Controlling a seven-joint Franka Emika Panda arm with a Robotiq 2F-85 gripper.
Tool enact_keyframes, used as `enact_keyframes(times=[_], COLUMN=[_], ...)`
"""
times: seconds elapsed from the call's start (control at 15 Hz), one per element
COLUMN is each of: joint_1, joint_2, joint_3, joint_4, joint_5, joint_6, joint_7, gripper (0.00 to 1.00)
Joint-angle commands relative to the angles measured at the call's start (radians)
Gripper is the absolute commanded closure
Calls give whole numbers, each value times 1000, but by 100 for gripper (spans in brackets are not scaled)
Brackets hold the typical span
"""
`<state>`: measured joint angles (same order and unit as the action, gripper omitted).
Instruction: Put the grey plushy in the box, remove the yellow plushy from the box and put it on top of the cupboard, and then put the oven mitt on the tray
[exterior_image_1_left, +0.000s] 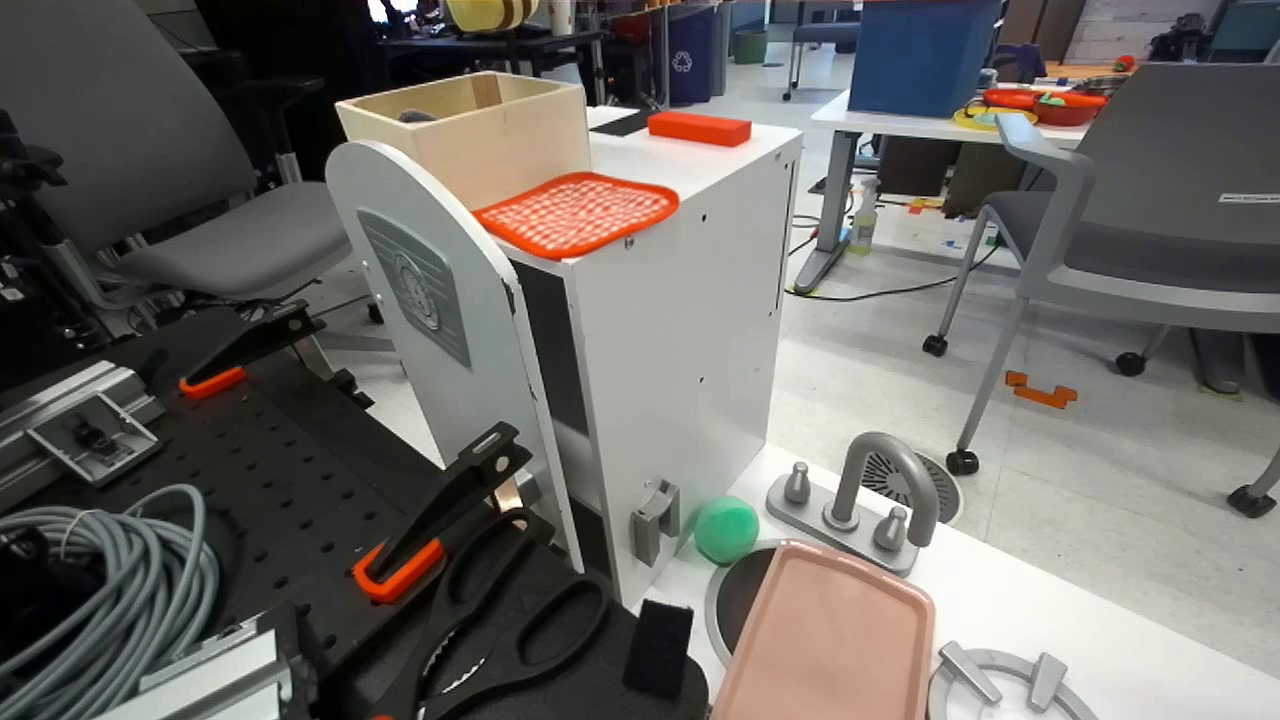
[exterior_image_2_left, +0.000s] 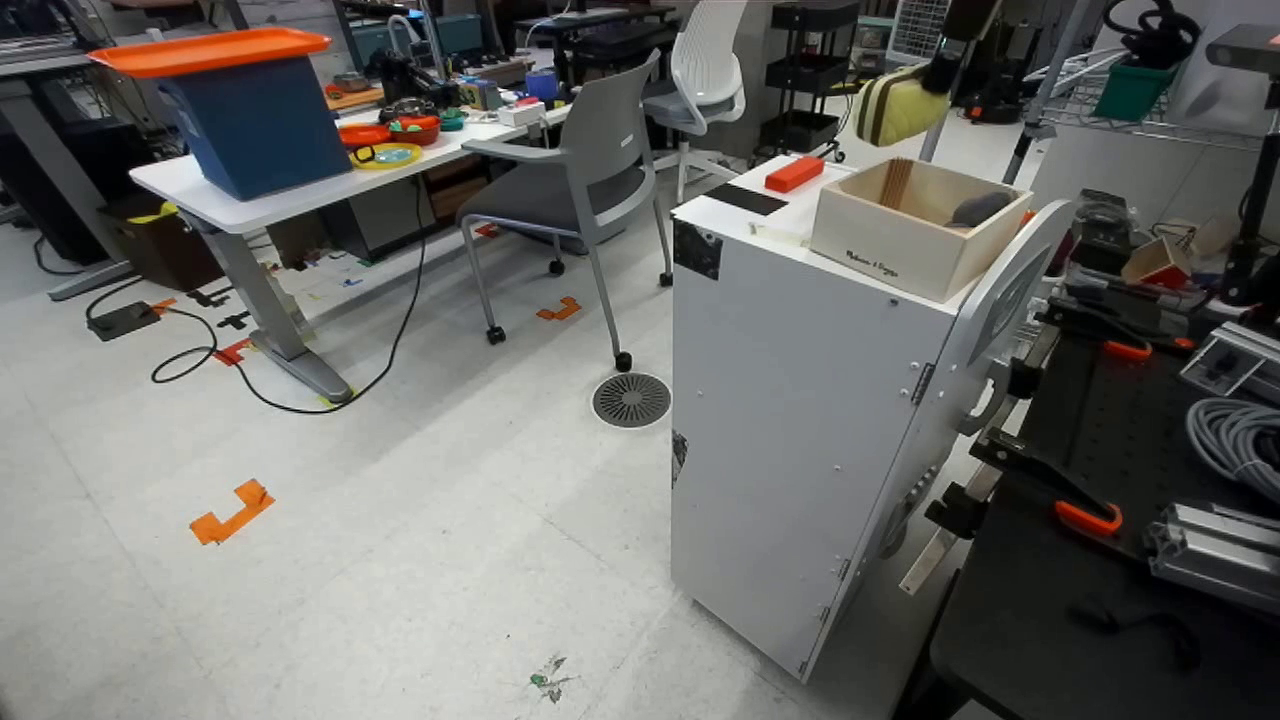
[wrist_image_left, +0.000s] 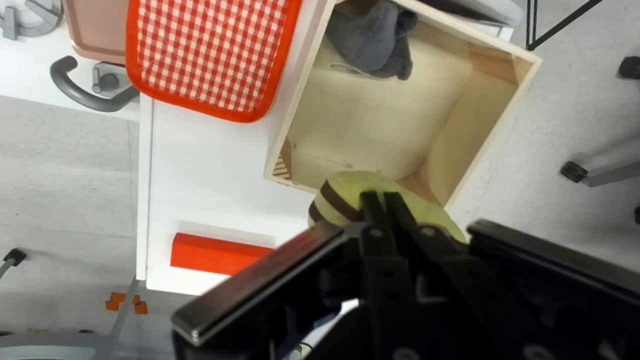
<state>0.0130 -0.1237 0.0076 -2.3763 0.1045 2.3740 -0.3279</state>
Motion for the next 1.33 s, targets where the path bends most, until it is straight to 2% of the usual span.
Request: enact_keyframes(times=[0.0, 0.53, 1.27], joint_1=[-22, -76, -84], joint_2=[-35, -48, -24], joint_3=[-30, -96, -96], joint_4=[-6, 9, -26], joint_5=[-43, -56, -123], joint_6=[-8, -16, -8], joint_7=[33, 46, 99], gripper=[99, 99, 99])
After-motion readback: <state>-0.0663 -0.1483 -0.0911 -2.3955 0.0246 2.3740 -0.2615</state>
